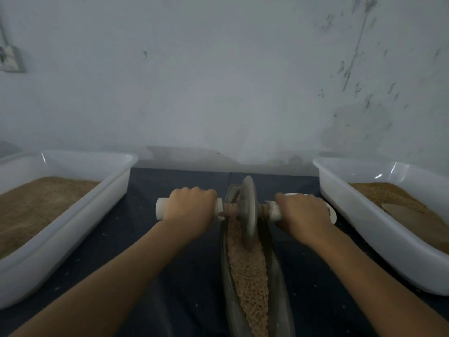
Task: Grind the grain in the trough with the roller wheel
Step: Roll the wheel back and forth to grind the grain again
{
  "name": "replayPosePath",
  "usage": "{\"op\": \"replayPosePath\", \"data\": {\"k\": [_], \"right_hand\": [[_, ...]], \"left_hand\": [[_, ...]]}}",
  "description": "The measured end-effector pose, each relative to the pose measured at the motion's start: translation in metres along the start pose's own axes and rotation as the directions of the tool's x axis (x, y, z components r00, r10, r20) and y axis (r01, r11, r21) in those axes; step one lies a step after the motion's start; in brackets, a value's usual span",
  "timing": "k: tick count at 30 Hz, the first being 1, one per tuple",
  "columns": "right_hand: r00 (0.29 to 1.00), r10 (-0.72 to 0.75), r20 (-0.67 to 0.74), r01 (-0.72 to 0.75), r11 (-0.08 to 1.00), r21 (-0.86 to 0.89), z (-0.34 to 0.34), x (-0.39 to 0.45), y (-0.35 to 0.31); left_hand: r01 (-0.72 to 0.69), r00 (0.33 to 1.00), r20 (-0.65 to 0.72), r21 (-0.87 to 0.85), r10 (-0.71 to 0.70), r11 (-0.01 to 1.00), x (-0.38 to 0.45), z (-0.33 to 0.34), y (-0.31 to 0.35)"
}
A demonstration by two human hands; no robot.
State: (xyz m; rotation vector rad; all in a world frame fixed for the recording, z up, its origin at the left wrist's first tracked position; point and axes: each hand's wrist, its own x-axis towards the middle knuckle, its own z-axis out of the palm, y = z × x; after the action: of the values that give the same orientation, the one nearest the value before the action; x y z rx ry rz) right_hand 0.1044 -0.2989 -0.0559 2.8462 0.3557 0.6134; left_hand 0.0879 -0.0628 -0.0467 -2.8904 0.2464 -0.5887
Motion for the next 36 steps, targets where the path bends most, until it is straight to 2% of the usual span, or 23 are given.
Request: {"op": "replayPosePath", "data": {"k": [3,6,8,10,12,15,18,20,23,27,29,32,34,36], "right_hand": [[0.998,-0.024,0.059,0.019,0.996,0.083,-0.005,-0.033,0.001],[0.973,-0.095,0.211,0.055,0.981,0.188,-0.027,-0.082,0.002],[0.925,-0.097,0.367,0.016,0.976,0.219,-0.044,-0.101,0.003],[0.878,-0.074,0.473,-0.025,0.980,0.200,-0.054,-0.109,0.003],[0.905,-0.048,0.424,-0.013,0.990,0.139,-0.056,-0.108,-0.001],[0.982,-0.052,0.183,0.039,0.997,0.071,-0.038,-0.086,-0.003],[0.998,-0.063,-0.019,0.063,0.998,-0.022,-0.015,-0.036,0.000],[0.993,-0.088,-0.078,0.081,0.993,-0.086,-0.010,-0.008,-0.001],[0.986,-0.111,-0.125,0.096,0.988,-0.119,-0.011,0.002,-0.006],[0.969,-0.187,-0.163,0.163,0.975,-0.149,-0.028,-0.053,-0.008],[0.948,-0.217,-0.232,0.201,0.975,-0.090,-0.042,-0.088,-0.006],[0.942,-0.247,-0.228,0.258,0.966,0.019,-0.054,-0.121,0.001],[0.950,-0.251,-0.187,0.265,0.963,0.056,-0.054,-0.121,0.002],[0.961,-0.226,-0.157,0.235,0.971,0.044,-0.045,-0.105,0.001]], "left_hand": [[-0.051,0.999,0.003,0.029,0.051,0.998,-0.025,-0.014,0.006],[-0.161,0.987,-0.008,0.017,0.162,0.987,-0.068,-0.034,0.010],[-0.304,0.947,-0.105,0.029,0.305,0.952,-0.089,-0.048,0.010],[-0.386,0.892,-0.247,0.020,0.378,0.922,-0.099,-0.049,0.006],[-0.324,0.930,-0.178,0.017,0.322,0.946,-0.094,-0.045,0.006],[-0.136,0.984,-0.104,0.064,0.142,0.989,-0.062,-0.020,0.008],[0.005,0.995,-0.095,-0.003,-0.006,1.000,-0.026,0.006,0.002],[0.057,0.996,-0.061,-0.089,-0.063,0.994,-0.011,0.018,-0.002],[0.056,0.998,-0.021,-0.123,-0.059,0.991,-0.011,0.022,-0.005],[-0.018,0.999,-0.033,-0.085,0.015,0.996,-0.055,0.003,-0.003],[-0.122,0.987,-0.111,-0.043,0.116,0.992,-0.085,-0.011,-0.005],[-0.245,0.944,-0.237,-0.040,0.229,0.969,-0.119,-0.030,-0.006],[-0.237,0.955,-0.201,-0.073,0.219,0.969,-0.121,-0.031,-0.006],[-0.153,0.979,-0.131,0.026,0.155,0.988,-0.104,-0.026,-0.001]]}}
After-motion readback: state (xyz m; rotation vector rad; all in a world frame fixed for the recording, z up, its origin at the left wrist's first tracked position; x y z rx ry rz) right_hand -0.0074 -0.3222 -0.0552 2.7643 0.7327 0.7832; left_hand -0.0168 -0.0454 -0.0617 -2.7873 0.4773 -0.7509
